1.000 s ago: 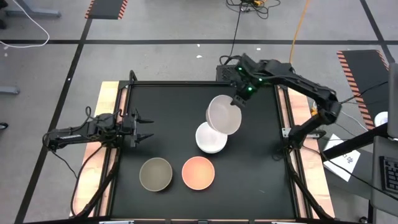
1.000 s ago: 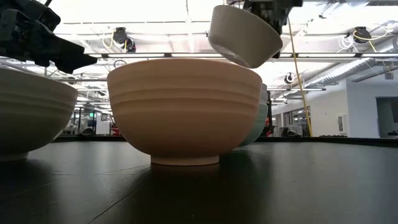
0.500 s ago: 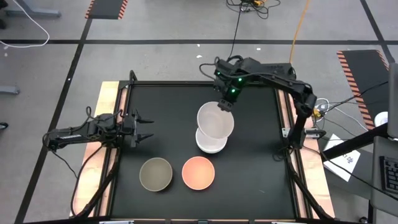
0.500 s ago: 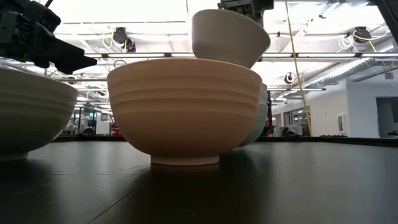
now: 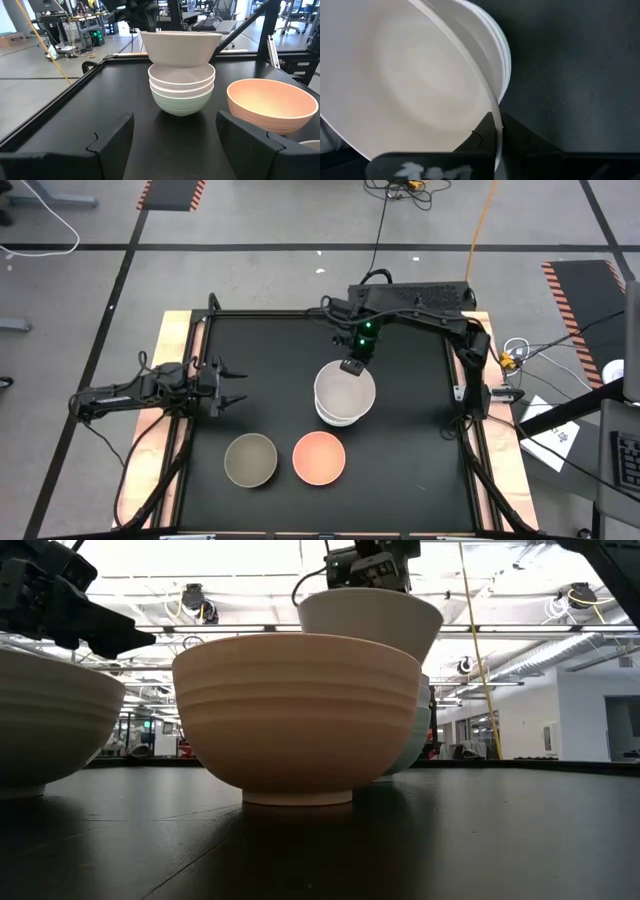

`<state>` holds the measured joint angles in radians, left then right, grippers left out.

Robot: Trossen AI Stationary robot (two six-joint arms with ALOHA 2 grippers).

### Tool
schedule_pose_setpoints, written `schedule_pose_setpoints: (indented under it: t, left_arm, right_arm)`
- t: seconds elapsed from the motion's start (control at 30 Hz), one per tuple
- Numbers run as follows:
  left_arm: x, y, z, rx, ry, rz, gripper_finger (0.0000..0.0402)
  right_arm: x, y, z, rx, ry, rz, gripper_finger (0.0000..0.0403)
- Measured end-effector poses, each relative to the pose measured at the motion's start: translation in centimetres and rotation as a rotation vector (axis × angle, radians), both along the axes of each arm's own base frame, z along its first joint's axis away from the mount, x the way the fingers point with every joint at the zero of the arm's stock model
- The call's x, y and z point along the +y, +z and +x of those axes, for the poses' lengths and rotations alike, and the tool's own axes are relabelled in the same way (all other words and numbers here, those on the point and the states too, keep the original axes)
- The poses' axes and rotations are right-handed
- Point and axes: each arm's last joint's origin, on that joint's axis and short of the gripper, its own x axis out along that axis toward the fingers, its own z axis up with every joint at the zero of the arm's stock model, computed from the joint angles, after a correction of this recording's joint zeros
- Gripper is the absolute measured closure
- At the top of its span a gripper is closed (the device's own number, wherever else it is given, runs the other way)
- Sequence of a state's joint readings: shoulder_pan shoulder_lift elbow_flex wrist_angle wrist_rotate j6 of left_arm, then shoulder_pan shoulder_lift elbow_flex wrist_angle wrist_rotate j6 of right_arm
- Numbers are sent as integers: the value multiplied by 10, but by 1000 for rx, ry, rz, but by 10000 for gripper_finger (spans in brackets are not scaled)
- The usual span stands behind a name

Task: Nest bowls inside each other
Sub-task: Stack the dirty white bowl on the white bowl

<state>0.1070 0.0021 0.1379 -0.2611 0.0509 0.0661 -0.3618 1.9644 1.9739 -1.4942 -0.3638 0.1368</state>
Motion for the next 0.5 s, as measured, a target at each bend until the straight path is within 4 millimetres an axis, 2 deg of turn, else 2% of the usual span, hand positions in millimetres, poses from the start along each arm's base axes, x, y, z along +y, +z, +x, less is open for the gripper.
schedule_pose_setpoints:
  t: [0.13, 0.5]
  left_arm:
    - [0, 0, 0, 0, 0, 0, 121]
    - [0, 0, 0, 0, -1, 8, 121]
  right_arm:
    - [-1, -6, 3, 17, 2, 7, 403]
    - [-2, -6, 5, -10, 7, -1, 403]
